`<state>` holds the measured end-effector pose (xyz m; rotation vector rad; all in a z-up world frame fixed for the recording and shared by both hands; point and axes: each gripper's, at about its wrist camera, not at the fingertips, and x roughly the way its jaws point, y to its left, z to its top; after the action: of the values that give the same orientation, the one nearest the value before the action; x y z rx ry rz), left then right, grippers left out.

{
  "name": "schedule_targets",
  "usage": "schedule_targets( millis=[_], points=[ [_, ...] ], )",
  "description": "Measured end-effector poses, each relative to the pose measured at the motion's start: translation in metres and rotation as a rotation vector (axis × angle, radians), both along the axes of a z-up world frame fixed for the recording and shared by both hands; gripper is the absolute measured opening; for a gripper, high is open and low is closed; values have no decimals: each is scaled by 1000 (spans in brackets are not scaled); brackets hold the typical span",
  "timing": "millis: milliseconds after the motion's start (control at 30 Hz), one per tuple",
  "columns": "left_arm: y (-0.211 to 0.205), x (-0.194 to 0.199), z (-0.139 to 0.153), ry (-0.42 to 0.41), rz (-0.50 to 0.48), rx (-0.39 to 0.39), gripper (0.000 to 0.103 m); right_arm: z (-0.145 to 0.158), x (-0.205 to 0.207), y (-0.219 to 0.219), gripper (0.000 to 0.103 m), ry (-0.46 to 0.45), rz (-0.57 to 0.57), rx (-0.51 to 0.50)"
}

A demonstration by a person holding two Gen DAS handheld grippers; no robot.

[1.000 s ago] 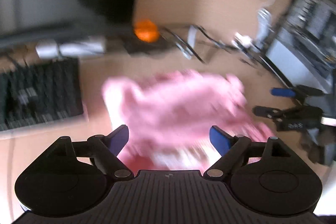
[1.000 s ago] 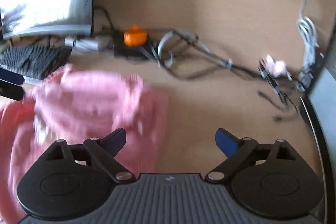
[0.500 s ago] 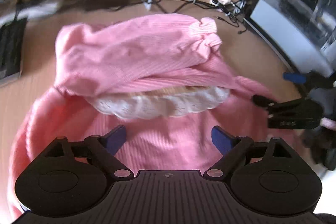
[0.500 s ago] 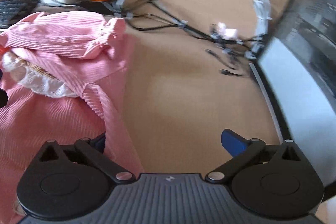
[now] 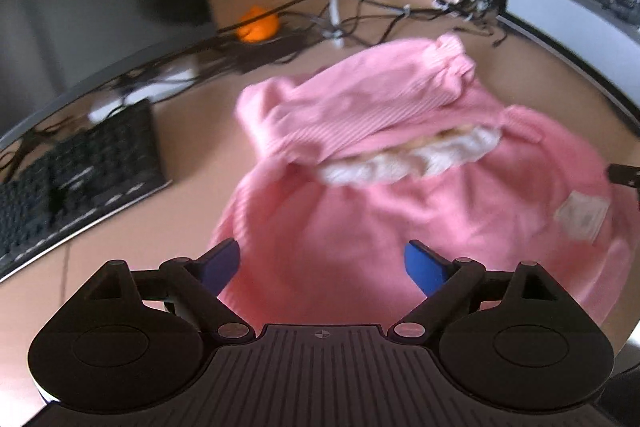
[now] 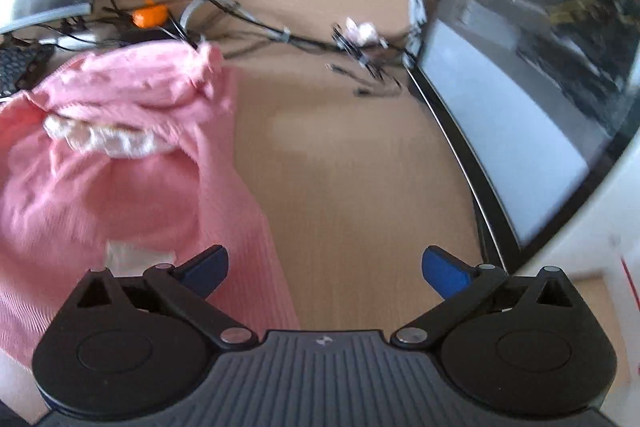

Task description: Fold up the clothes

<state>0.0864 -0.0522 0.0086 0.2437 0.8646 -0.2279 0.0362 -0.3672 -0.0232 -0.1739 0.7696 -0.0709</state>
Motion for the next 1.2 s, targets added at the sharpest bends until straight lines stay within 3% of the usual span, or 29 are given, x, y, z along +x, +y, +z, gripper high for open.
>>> schedule_targets(
  millis=[167, 400, 600, 833, 933, 1133, 1200],
  points=[
    [15, -8, 0, 3, 5, -10, 93, -19, -10, 3, 103, 23, -56, -60],
    [34, -40, 0, -11, -69, 25, 94, -15, -28, 5, 103, 65, -107, -166],
    [49, -59, -29, 43, -106, 102, 94, 8, -37, 14, 103, 39, -74, -23],
    [45, -57, -36, 16, -107, 173, 94, -6, -35, 51, 103, 71, 46, -40],
    [48, -66, -36, 18, -127, 196, 94, -11, -41, 49, 103, 80, 36, -13],
    [53, -83, -33, 70, -177, 194, 94, -6, -54, 49, 103, 147, 41, -4],
    [52, -88, -26, 74, -208, 168, 94, 5, -59, 55, 103, 121, 72, -10]
  ],
)
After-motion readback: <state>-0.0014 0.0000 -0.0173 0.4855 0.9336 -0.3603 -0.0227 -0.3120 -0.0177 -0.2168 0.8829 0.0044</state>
